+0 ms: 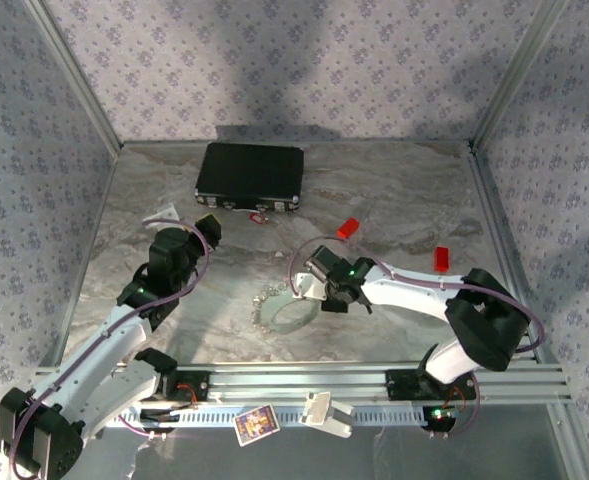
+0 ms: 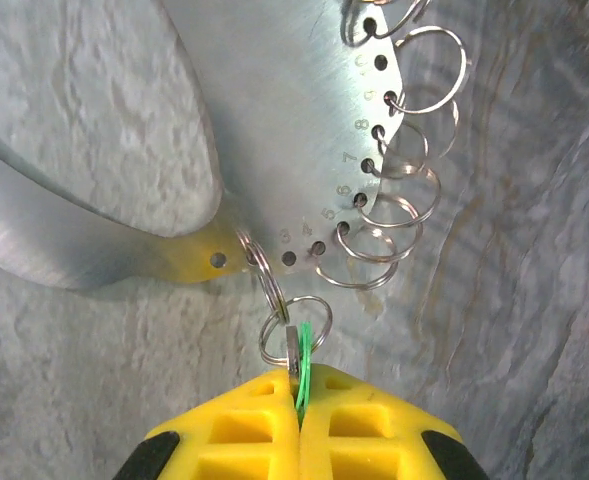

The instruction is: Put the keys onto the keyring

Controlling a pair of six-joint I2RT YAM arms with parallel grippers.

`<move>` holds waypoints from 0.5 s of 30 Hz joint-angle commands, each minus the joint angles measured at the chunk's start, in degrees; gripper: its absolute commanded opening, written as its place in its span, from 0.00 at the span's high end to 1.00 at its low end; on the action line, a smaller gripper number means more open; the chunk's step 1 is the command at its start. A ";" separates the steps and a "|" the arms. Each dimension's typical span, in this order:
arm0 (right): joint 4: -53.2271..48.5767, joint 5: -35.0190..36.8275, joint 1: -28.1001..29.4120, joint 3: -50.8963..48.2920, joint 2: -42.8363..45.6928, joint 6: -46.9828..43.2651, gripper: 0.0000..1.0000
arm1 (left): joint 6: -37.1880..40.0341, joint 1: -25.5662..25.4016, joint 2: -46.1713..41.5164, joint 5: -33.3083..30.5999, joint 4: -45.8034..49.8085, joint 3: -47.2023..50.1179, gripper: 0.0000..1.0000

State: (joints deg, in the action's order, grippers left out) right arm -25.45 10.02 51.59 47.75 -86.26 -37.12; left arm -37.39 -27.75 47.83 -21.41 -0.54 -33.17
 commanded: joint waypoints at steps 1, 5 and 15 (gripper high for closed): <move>-4.06 4.46 1.11 -0.02 -1.05 -0.99 1.00 | 0.62 0.33 -0.13 0.99 -2.58 0.30 0.32; -5.97 6.29 1.76 -0.07 -2.66 -1.31 1.00 | 0.74 0.32 0.68 2.13 -2.20 -0.27 0.32; -8.73 6.59 2.00 -0.84 -3.06 -1.81 0.91 | 1.19 0.33 2.21 3.86 -2.04 -1.37 0.32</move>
State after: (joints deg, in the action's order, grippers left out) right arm -30.74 15.90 53.19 47.53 -89.21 -38.33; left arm -37.12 -27.75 49.82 -18.70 -1.39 -33.19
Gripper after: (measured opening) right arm 0.069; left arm 0.681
